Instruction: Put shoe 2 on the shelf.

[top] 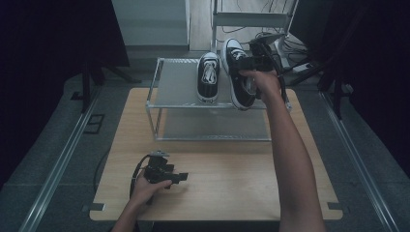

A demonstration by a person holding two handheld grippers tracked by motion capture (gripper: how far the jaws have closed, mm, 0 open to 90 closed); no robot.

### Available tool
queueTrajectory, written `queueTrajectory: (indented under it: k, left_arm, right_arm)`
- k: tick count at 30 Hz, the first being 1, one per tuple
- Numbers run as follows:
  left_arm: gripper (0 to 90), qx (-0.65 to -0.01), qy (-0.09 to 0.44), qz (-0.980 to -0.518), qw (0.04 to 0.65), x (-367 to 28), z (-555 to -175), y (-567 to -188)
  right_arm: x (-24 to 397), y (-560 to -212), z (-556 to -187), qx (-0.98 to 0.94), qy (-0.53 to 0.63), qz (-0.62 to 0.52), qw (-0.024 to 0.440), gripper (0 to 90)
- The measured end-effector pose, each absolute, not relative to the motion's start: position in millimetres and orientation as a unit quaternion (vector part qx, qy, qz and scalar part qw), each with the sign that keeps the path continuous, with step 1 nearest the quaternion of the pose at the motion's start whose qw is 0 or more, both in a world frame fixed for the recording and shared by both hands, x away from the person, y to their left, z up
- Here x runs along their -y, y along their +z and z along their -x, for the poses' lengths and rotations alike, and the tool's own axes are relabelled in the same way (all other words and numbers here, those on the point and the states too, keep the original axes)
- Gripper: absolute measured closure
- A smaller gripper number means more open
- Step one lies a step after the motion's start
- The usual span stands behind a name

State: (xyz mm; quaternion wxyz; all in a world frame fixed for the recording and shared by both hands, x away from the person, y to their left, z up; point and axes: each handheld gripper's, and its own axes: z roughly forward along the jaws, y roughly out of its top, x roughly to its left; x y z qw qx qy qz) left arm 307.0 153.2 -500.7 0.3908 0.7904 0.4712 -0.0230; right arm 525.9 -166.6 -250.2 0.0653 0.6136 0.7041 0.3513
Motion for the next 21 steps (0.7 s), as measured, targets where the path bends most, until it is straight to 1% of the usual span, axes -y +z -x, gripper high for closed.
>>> queueTrajectory:
  k: [9,21]
  left_arm:
    - [21.0,-0.469,-0.022,-0.791,0.393,-153,-307,-500]
    - [21.0,-0.474,-0.024,-0.787,0.394,-156,-308,-500]
  right_arm:
    - [164,-254,-542,-0.682,0.339,-0.644,0.064,18.3]
    - [156,-271,-563,-0.647,0.341,-0.680,0.047,18.3]
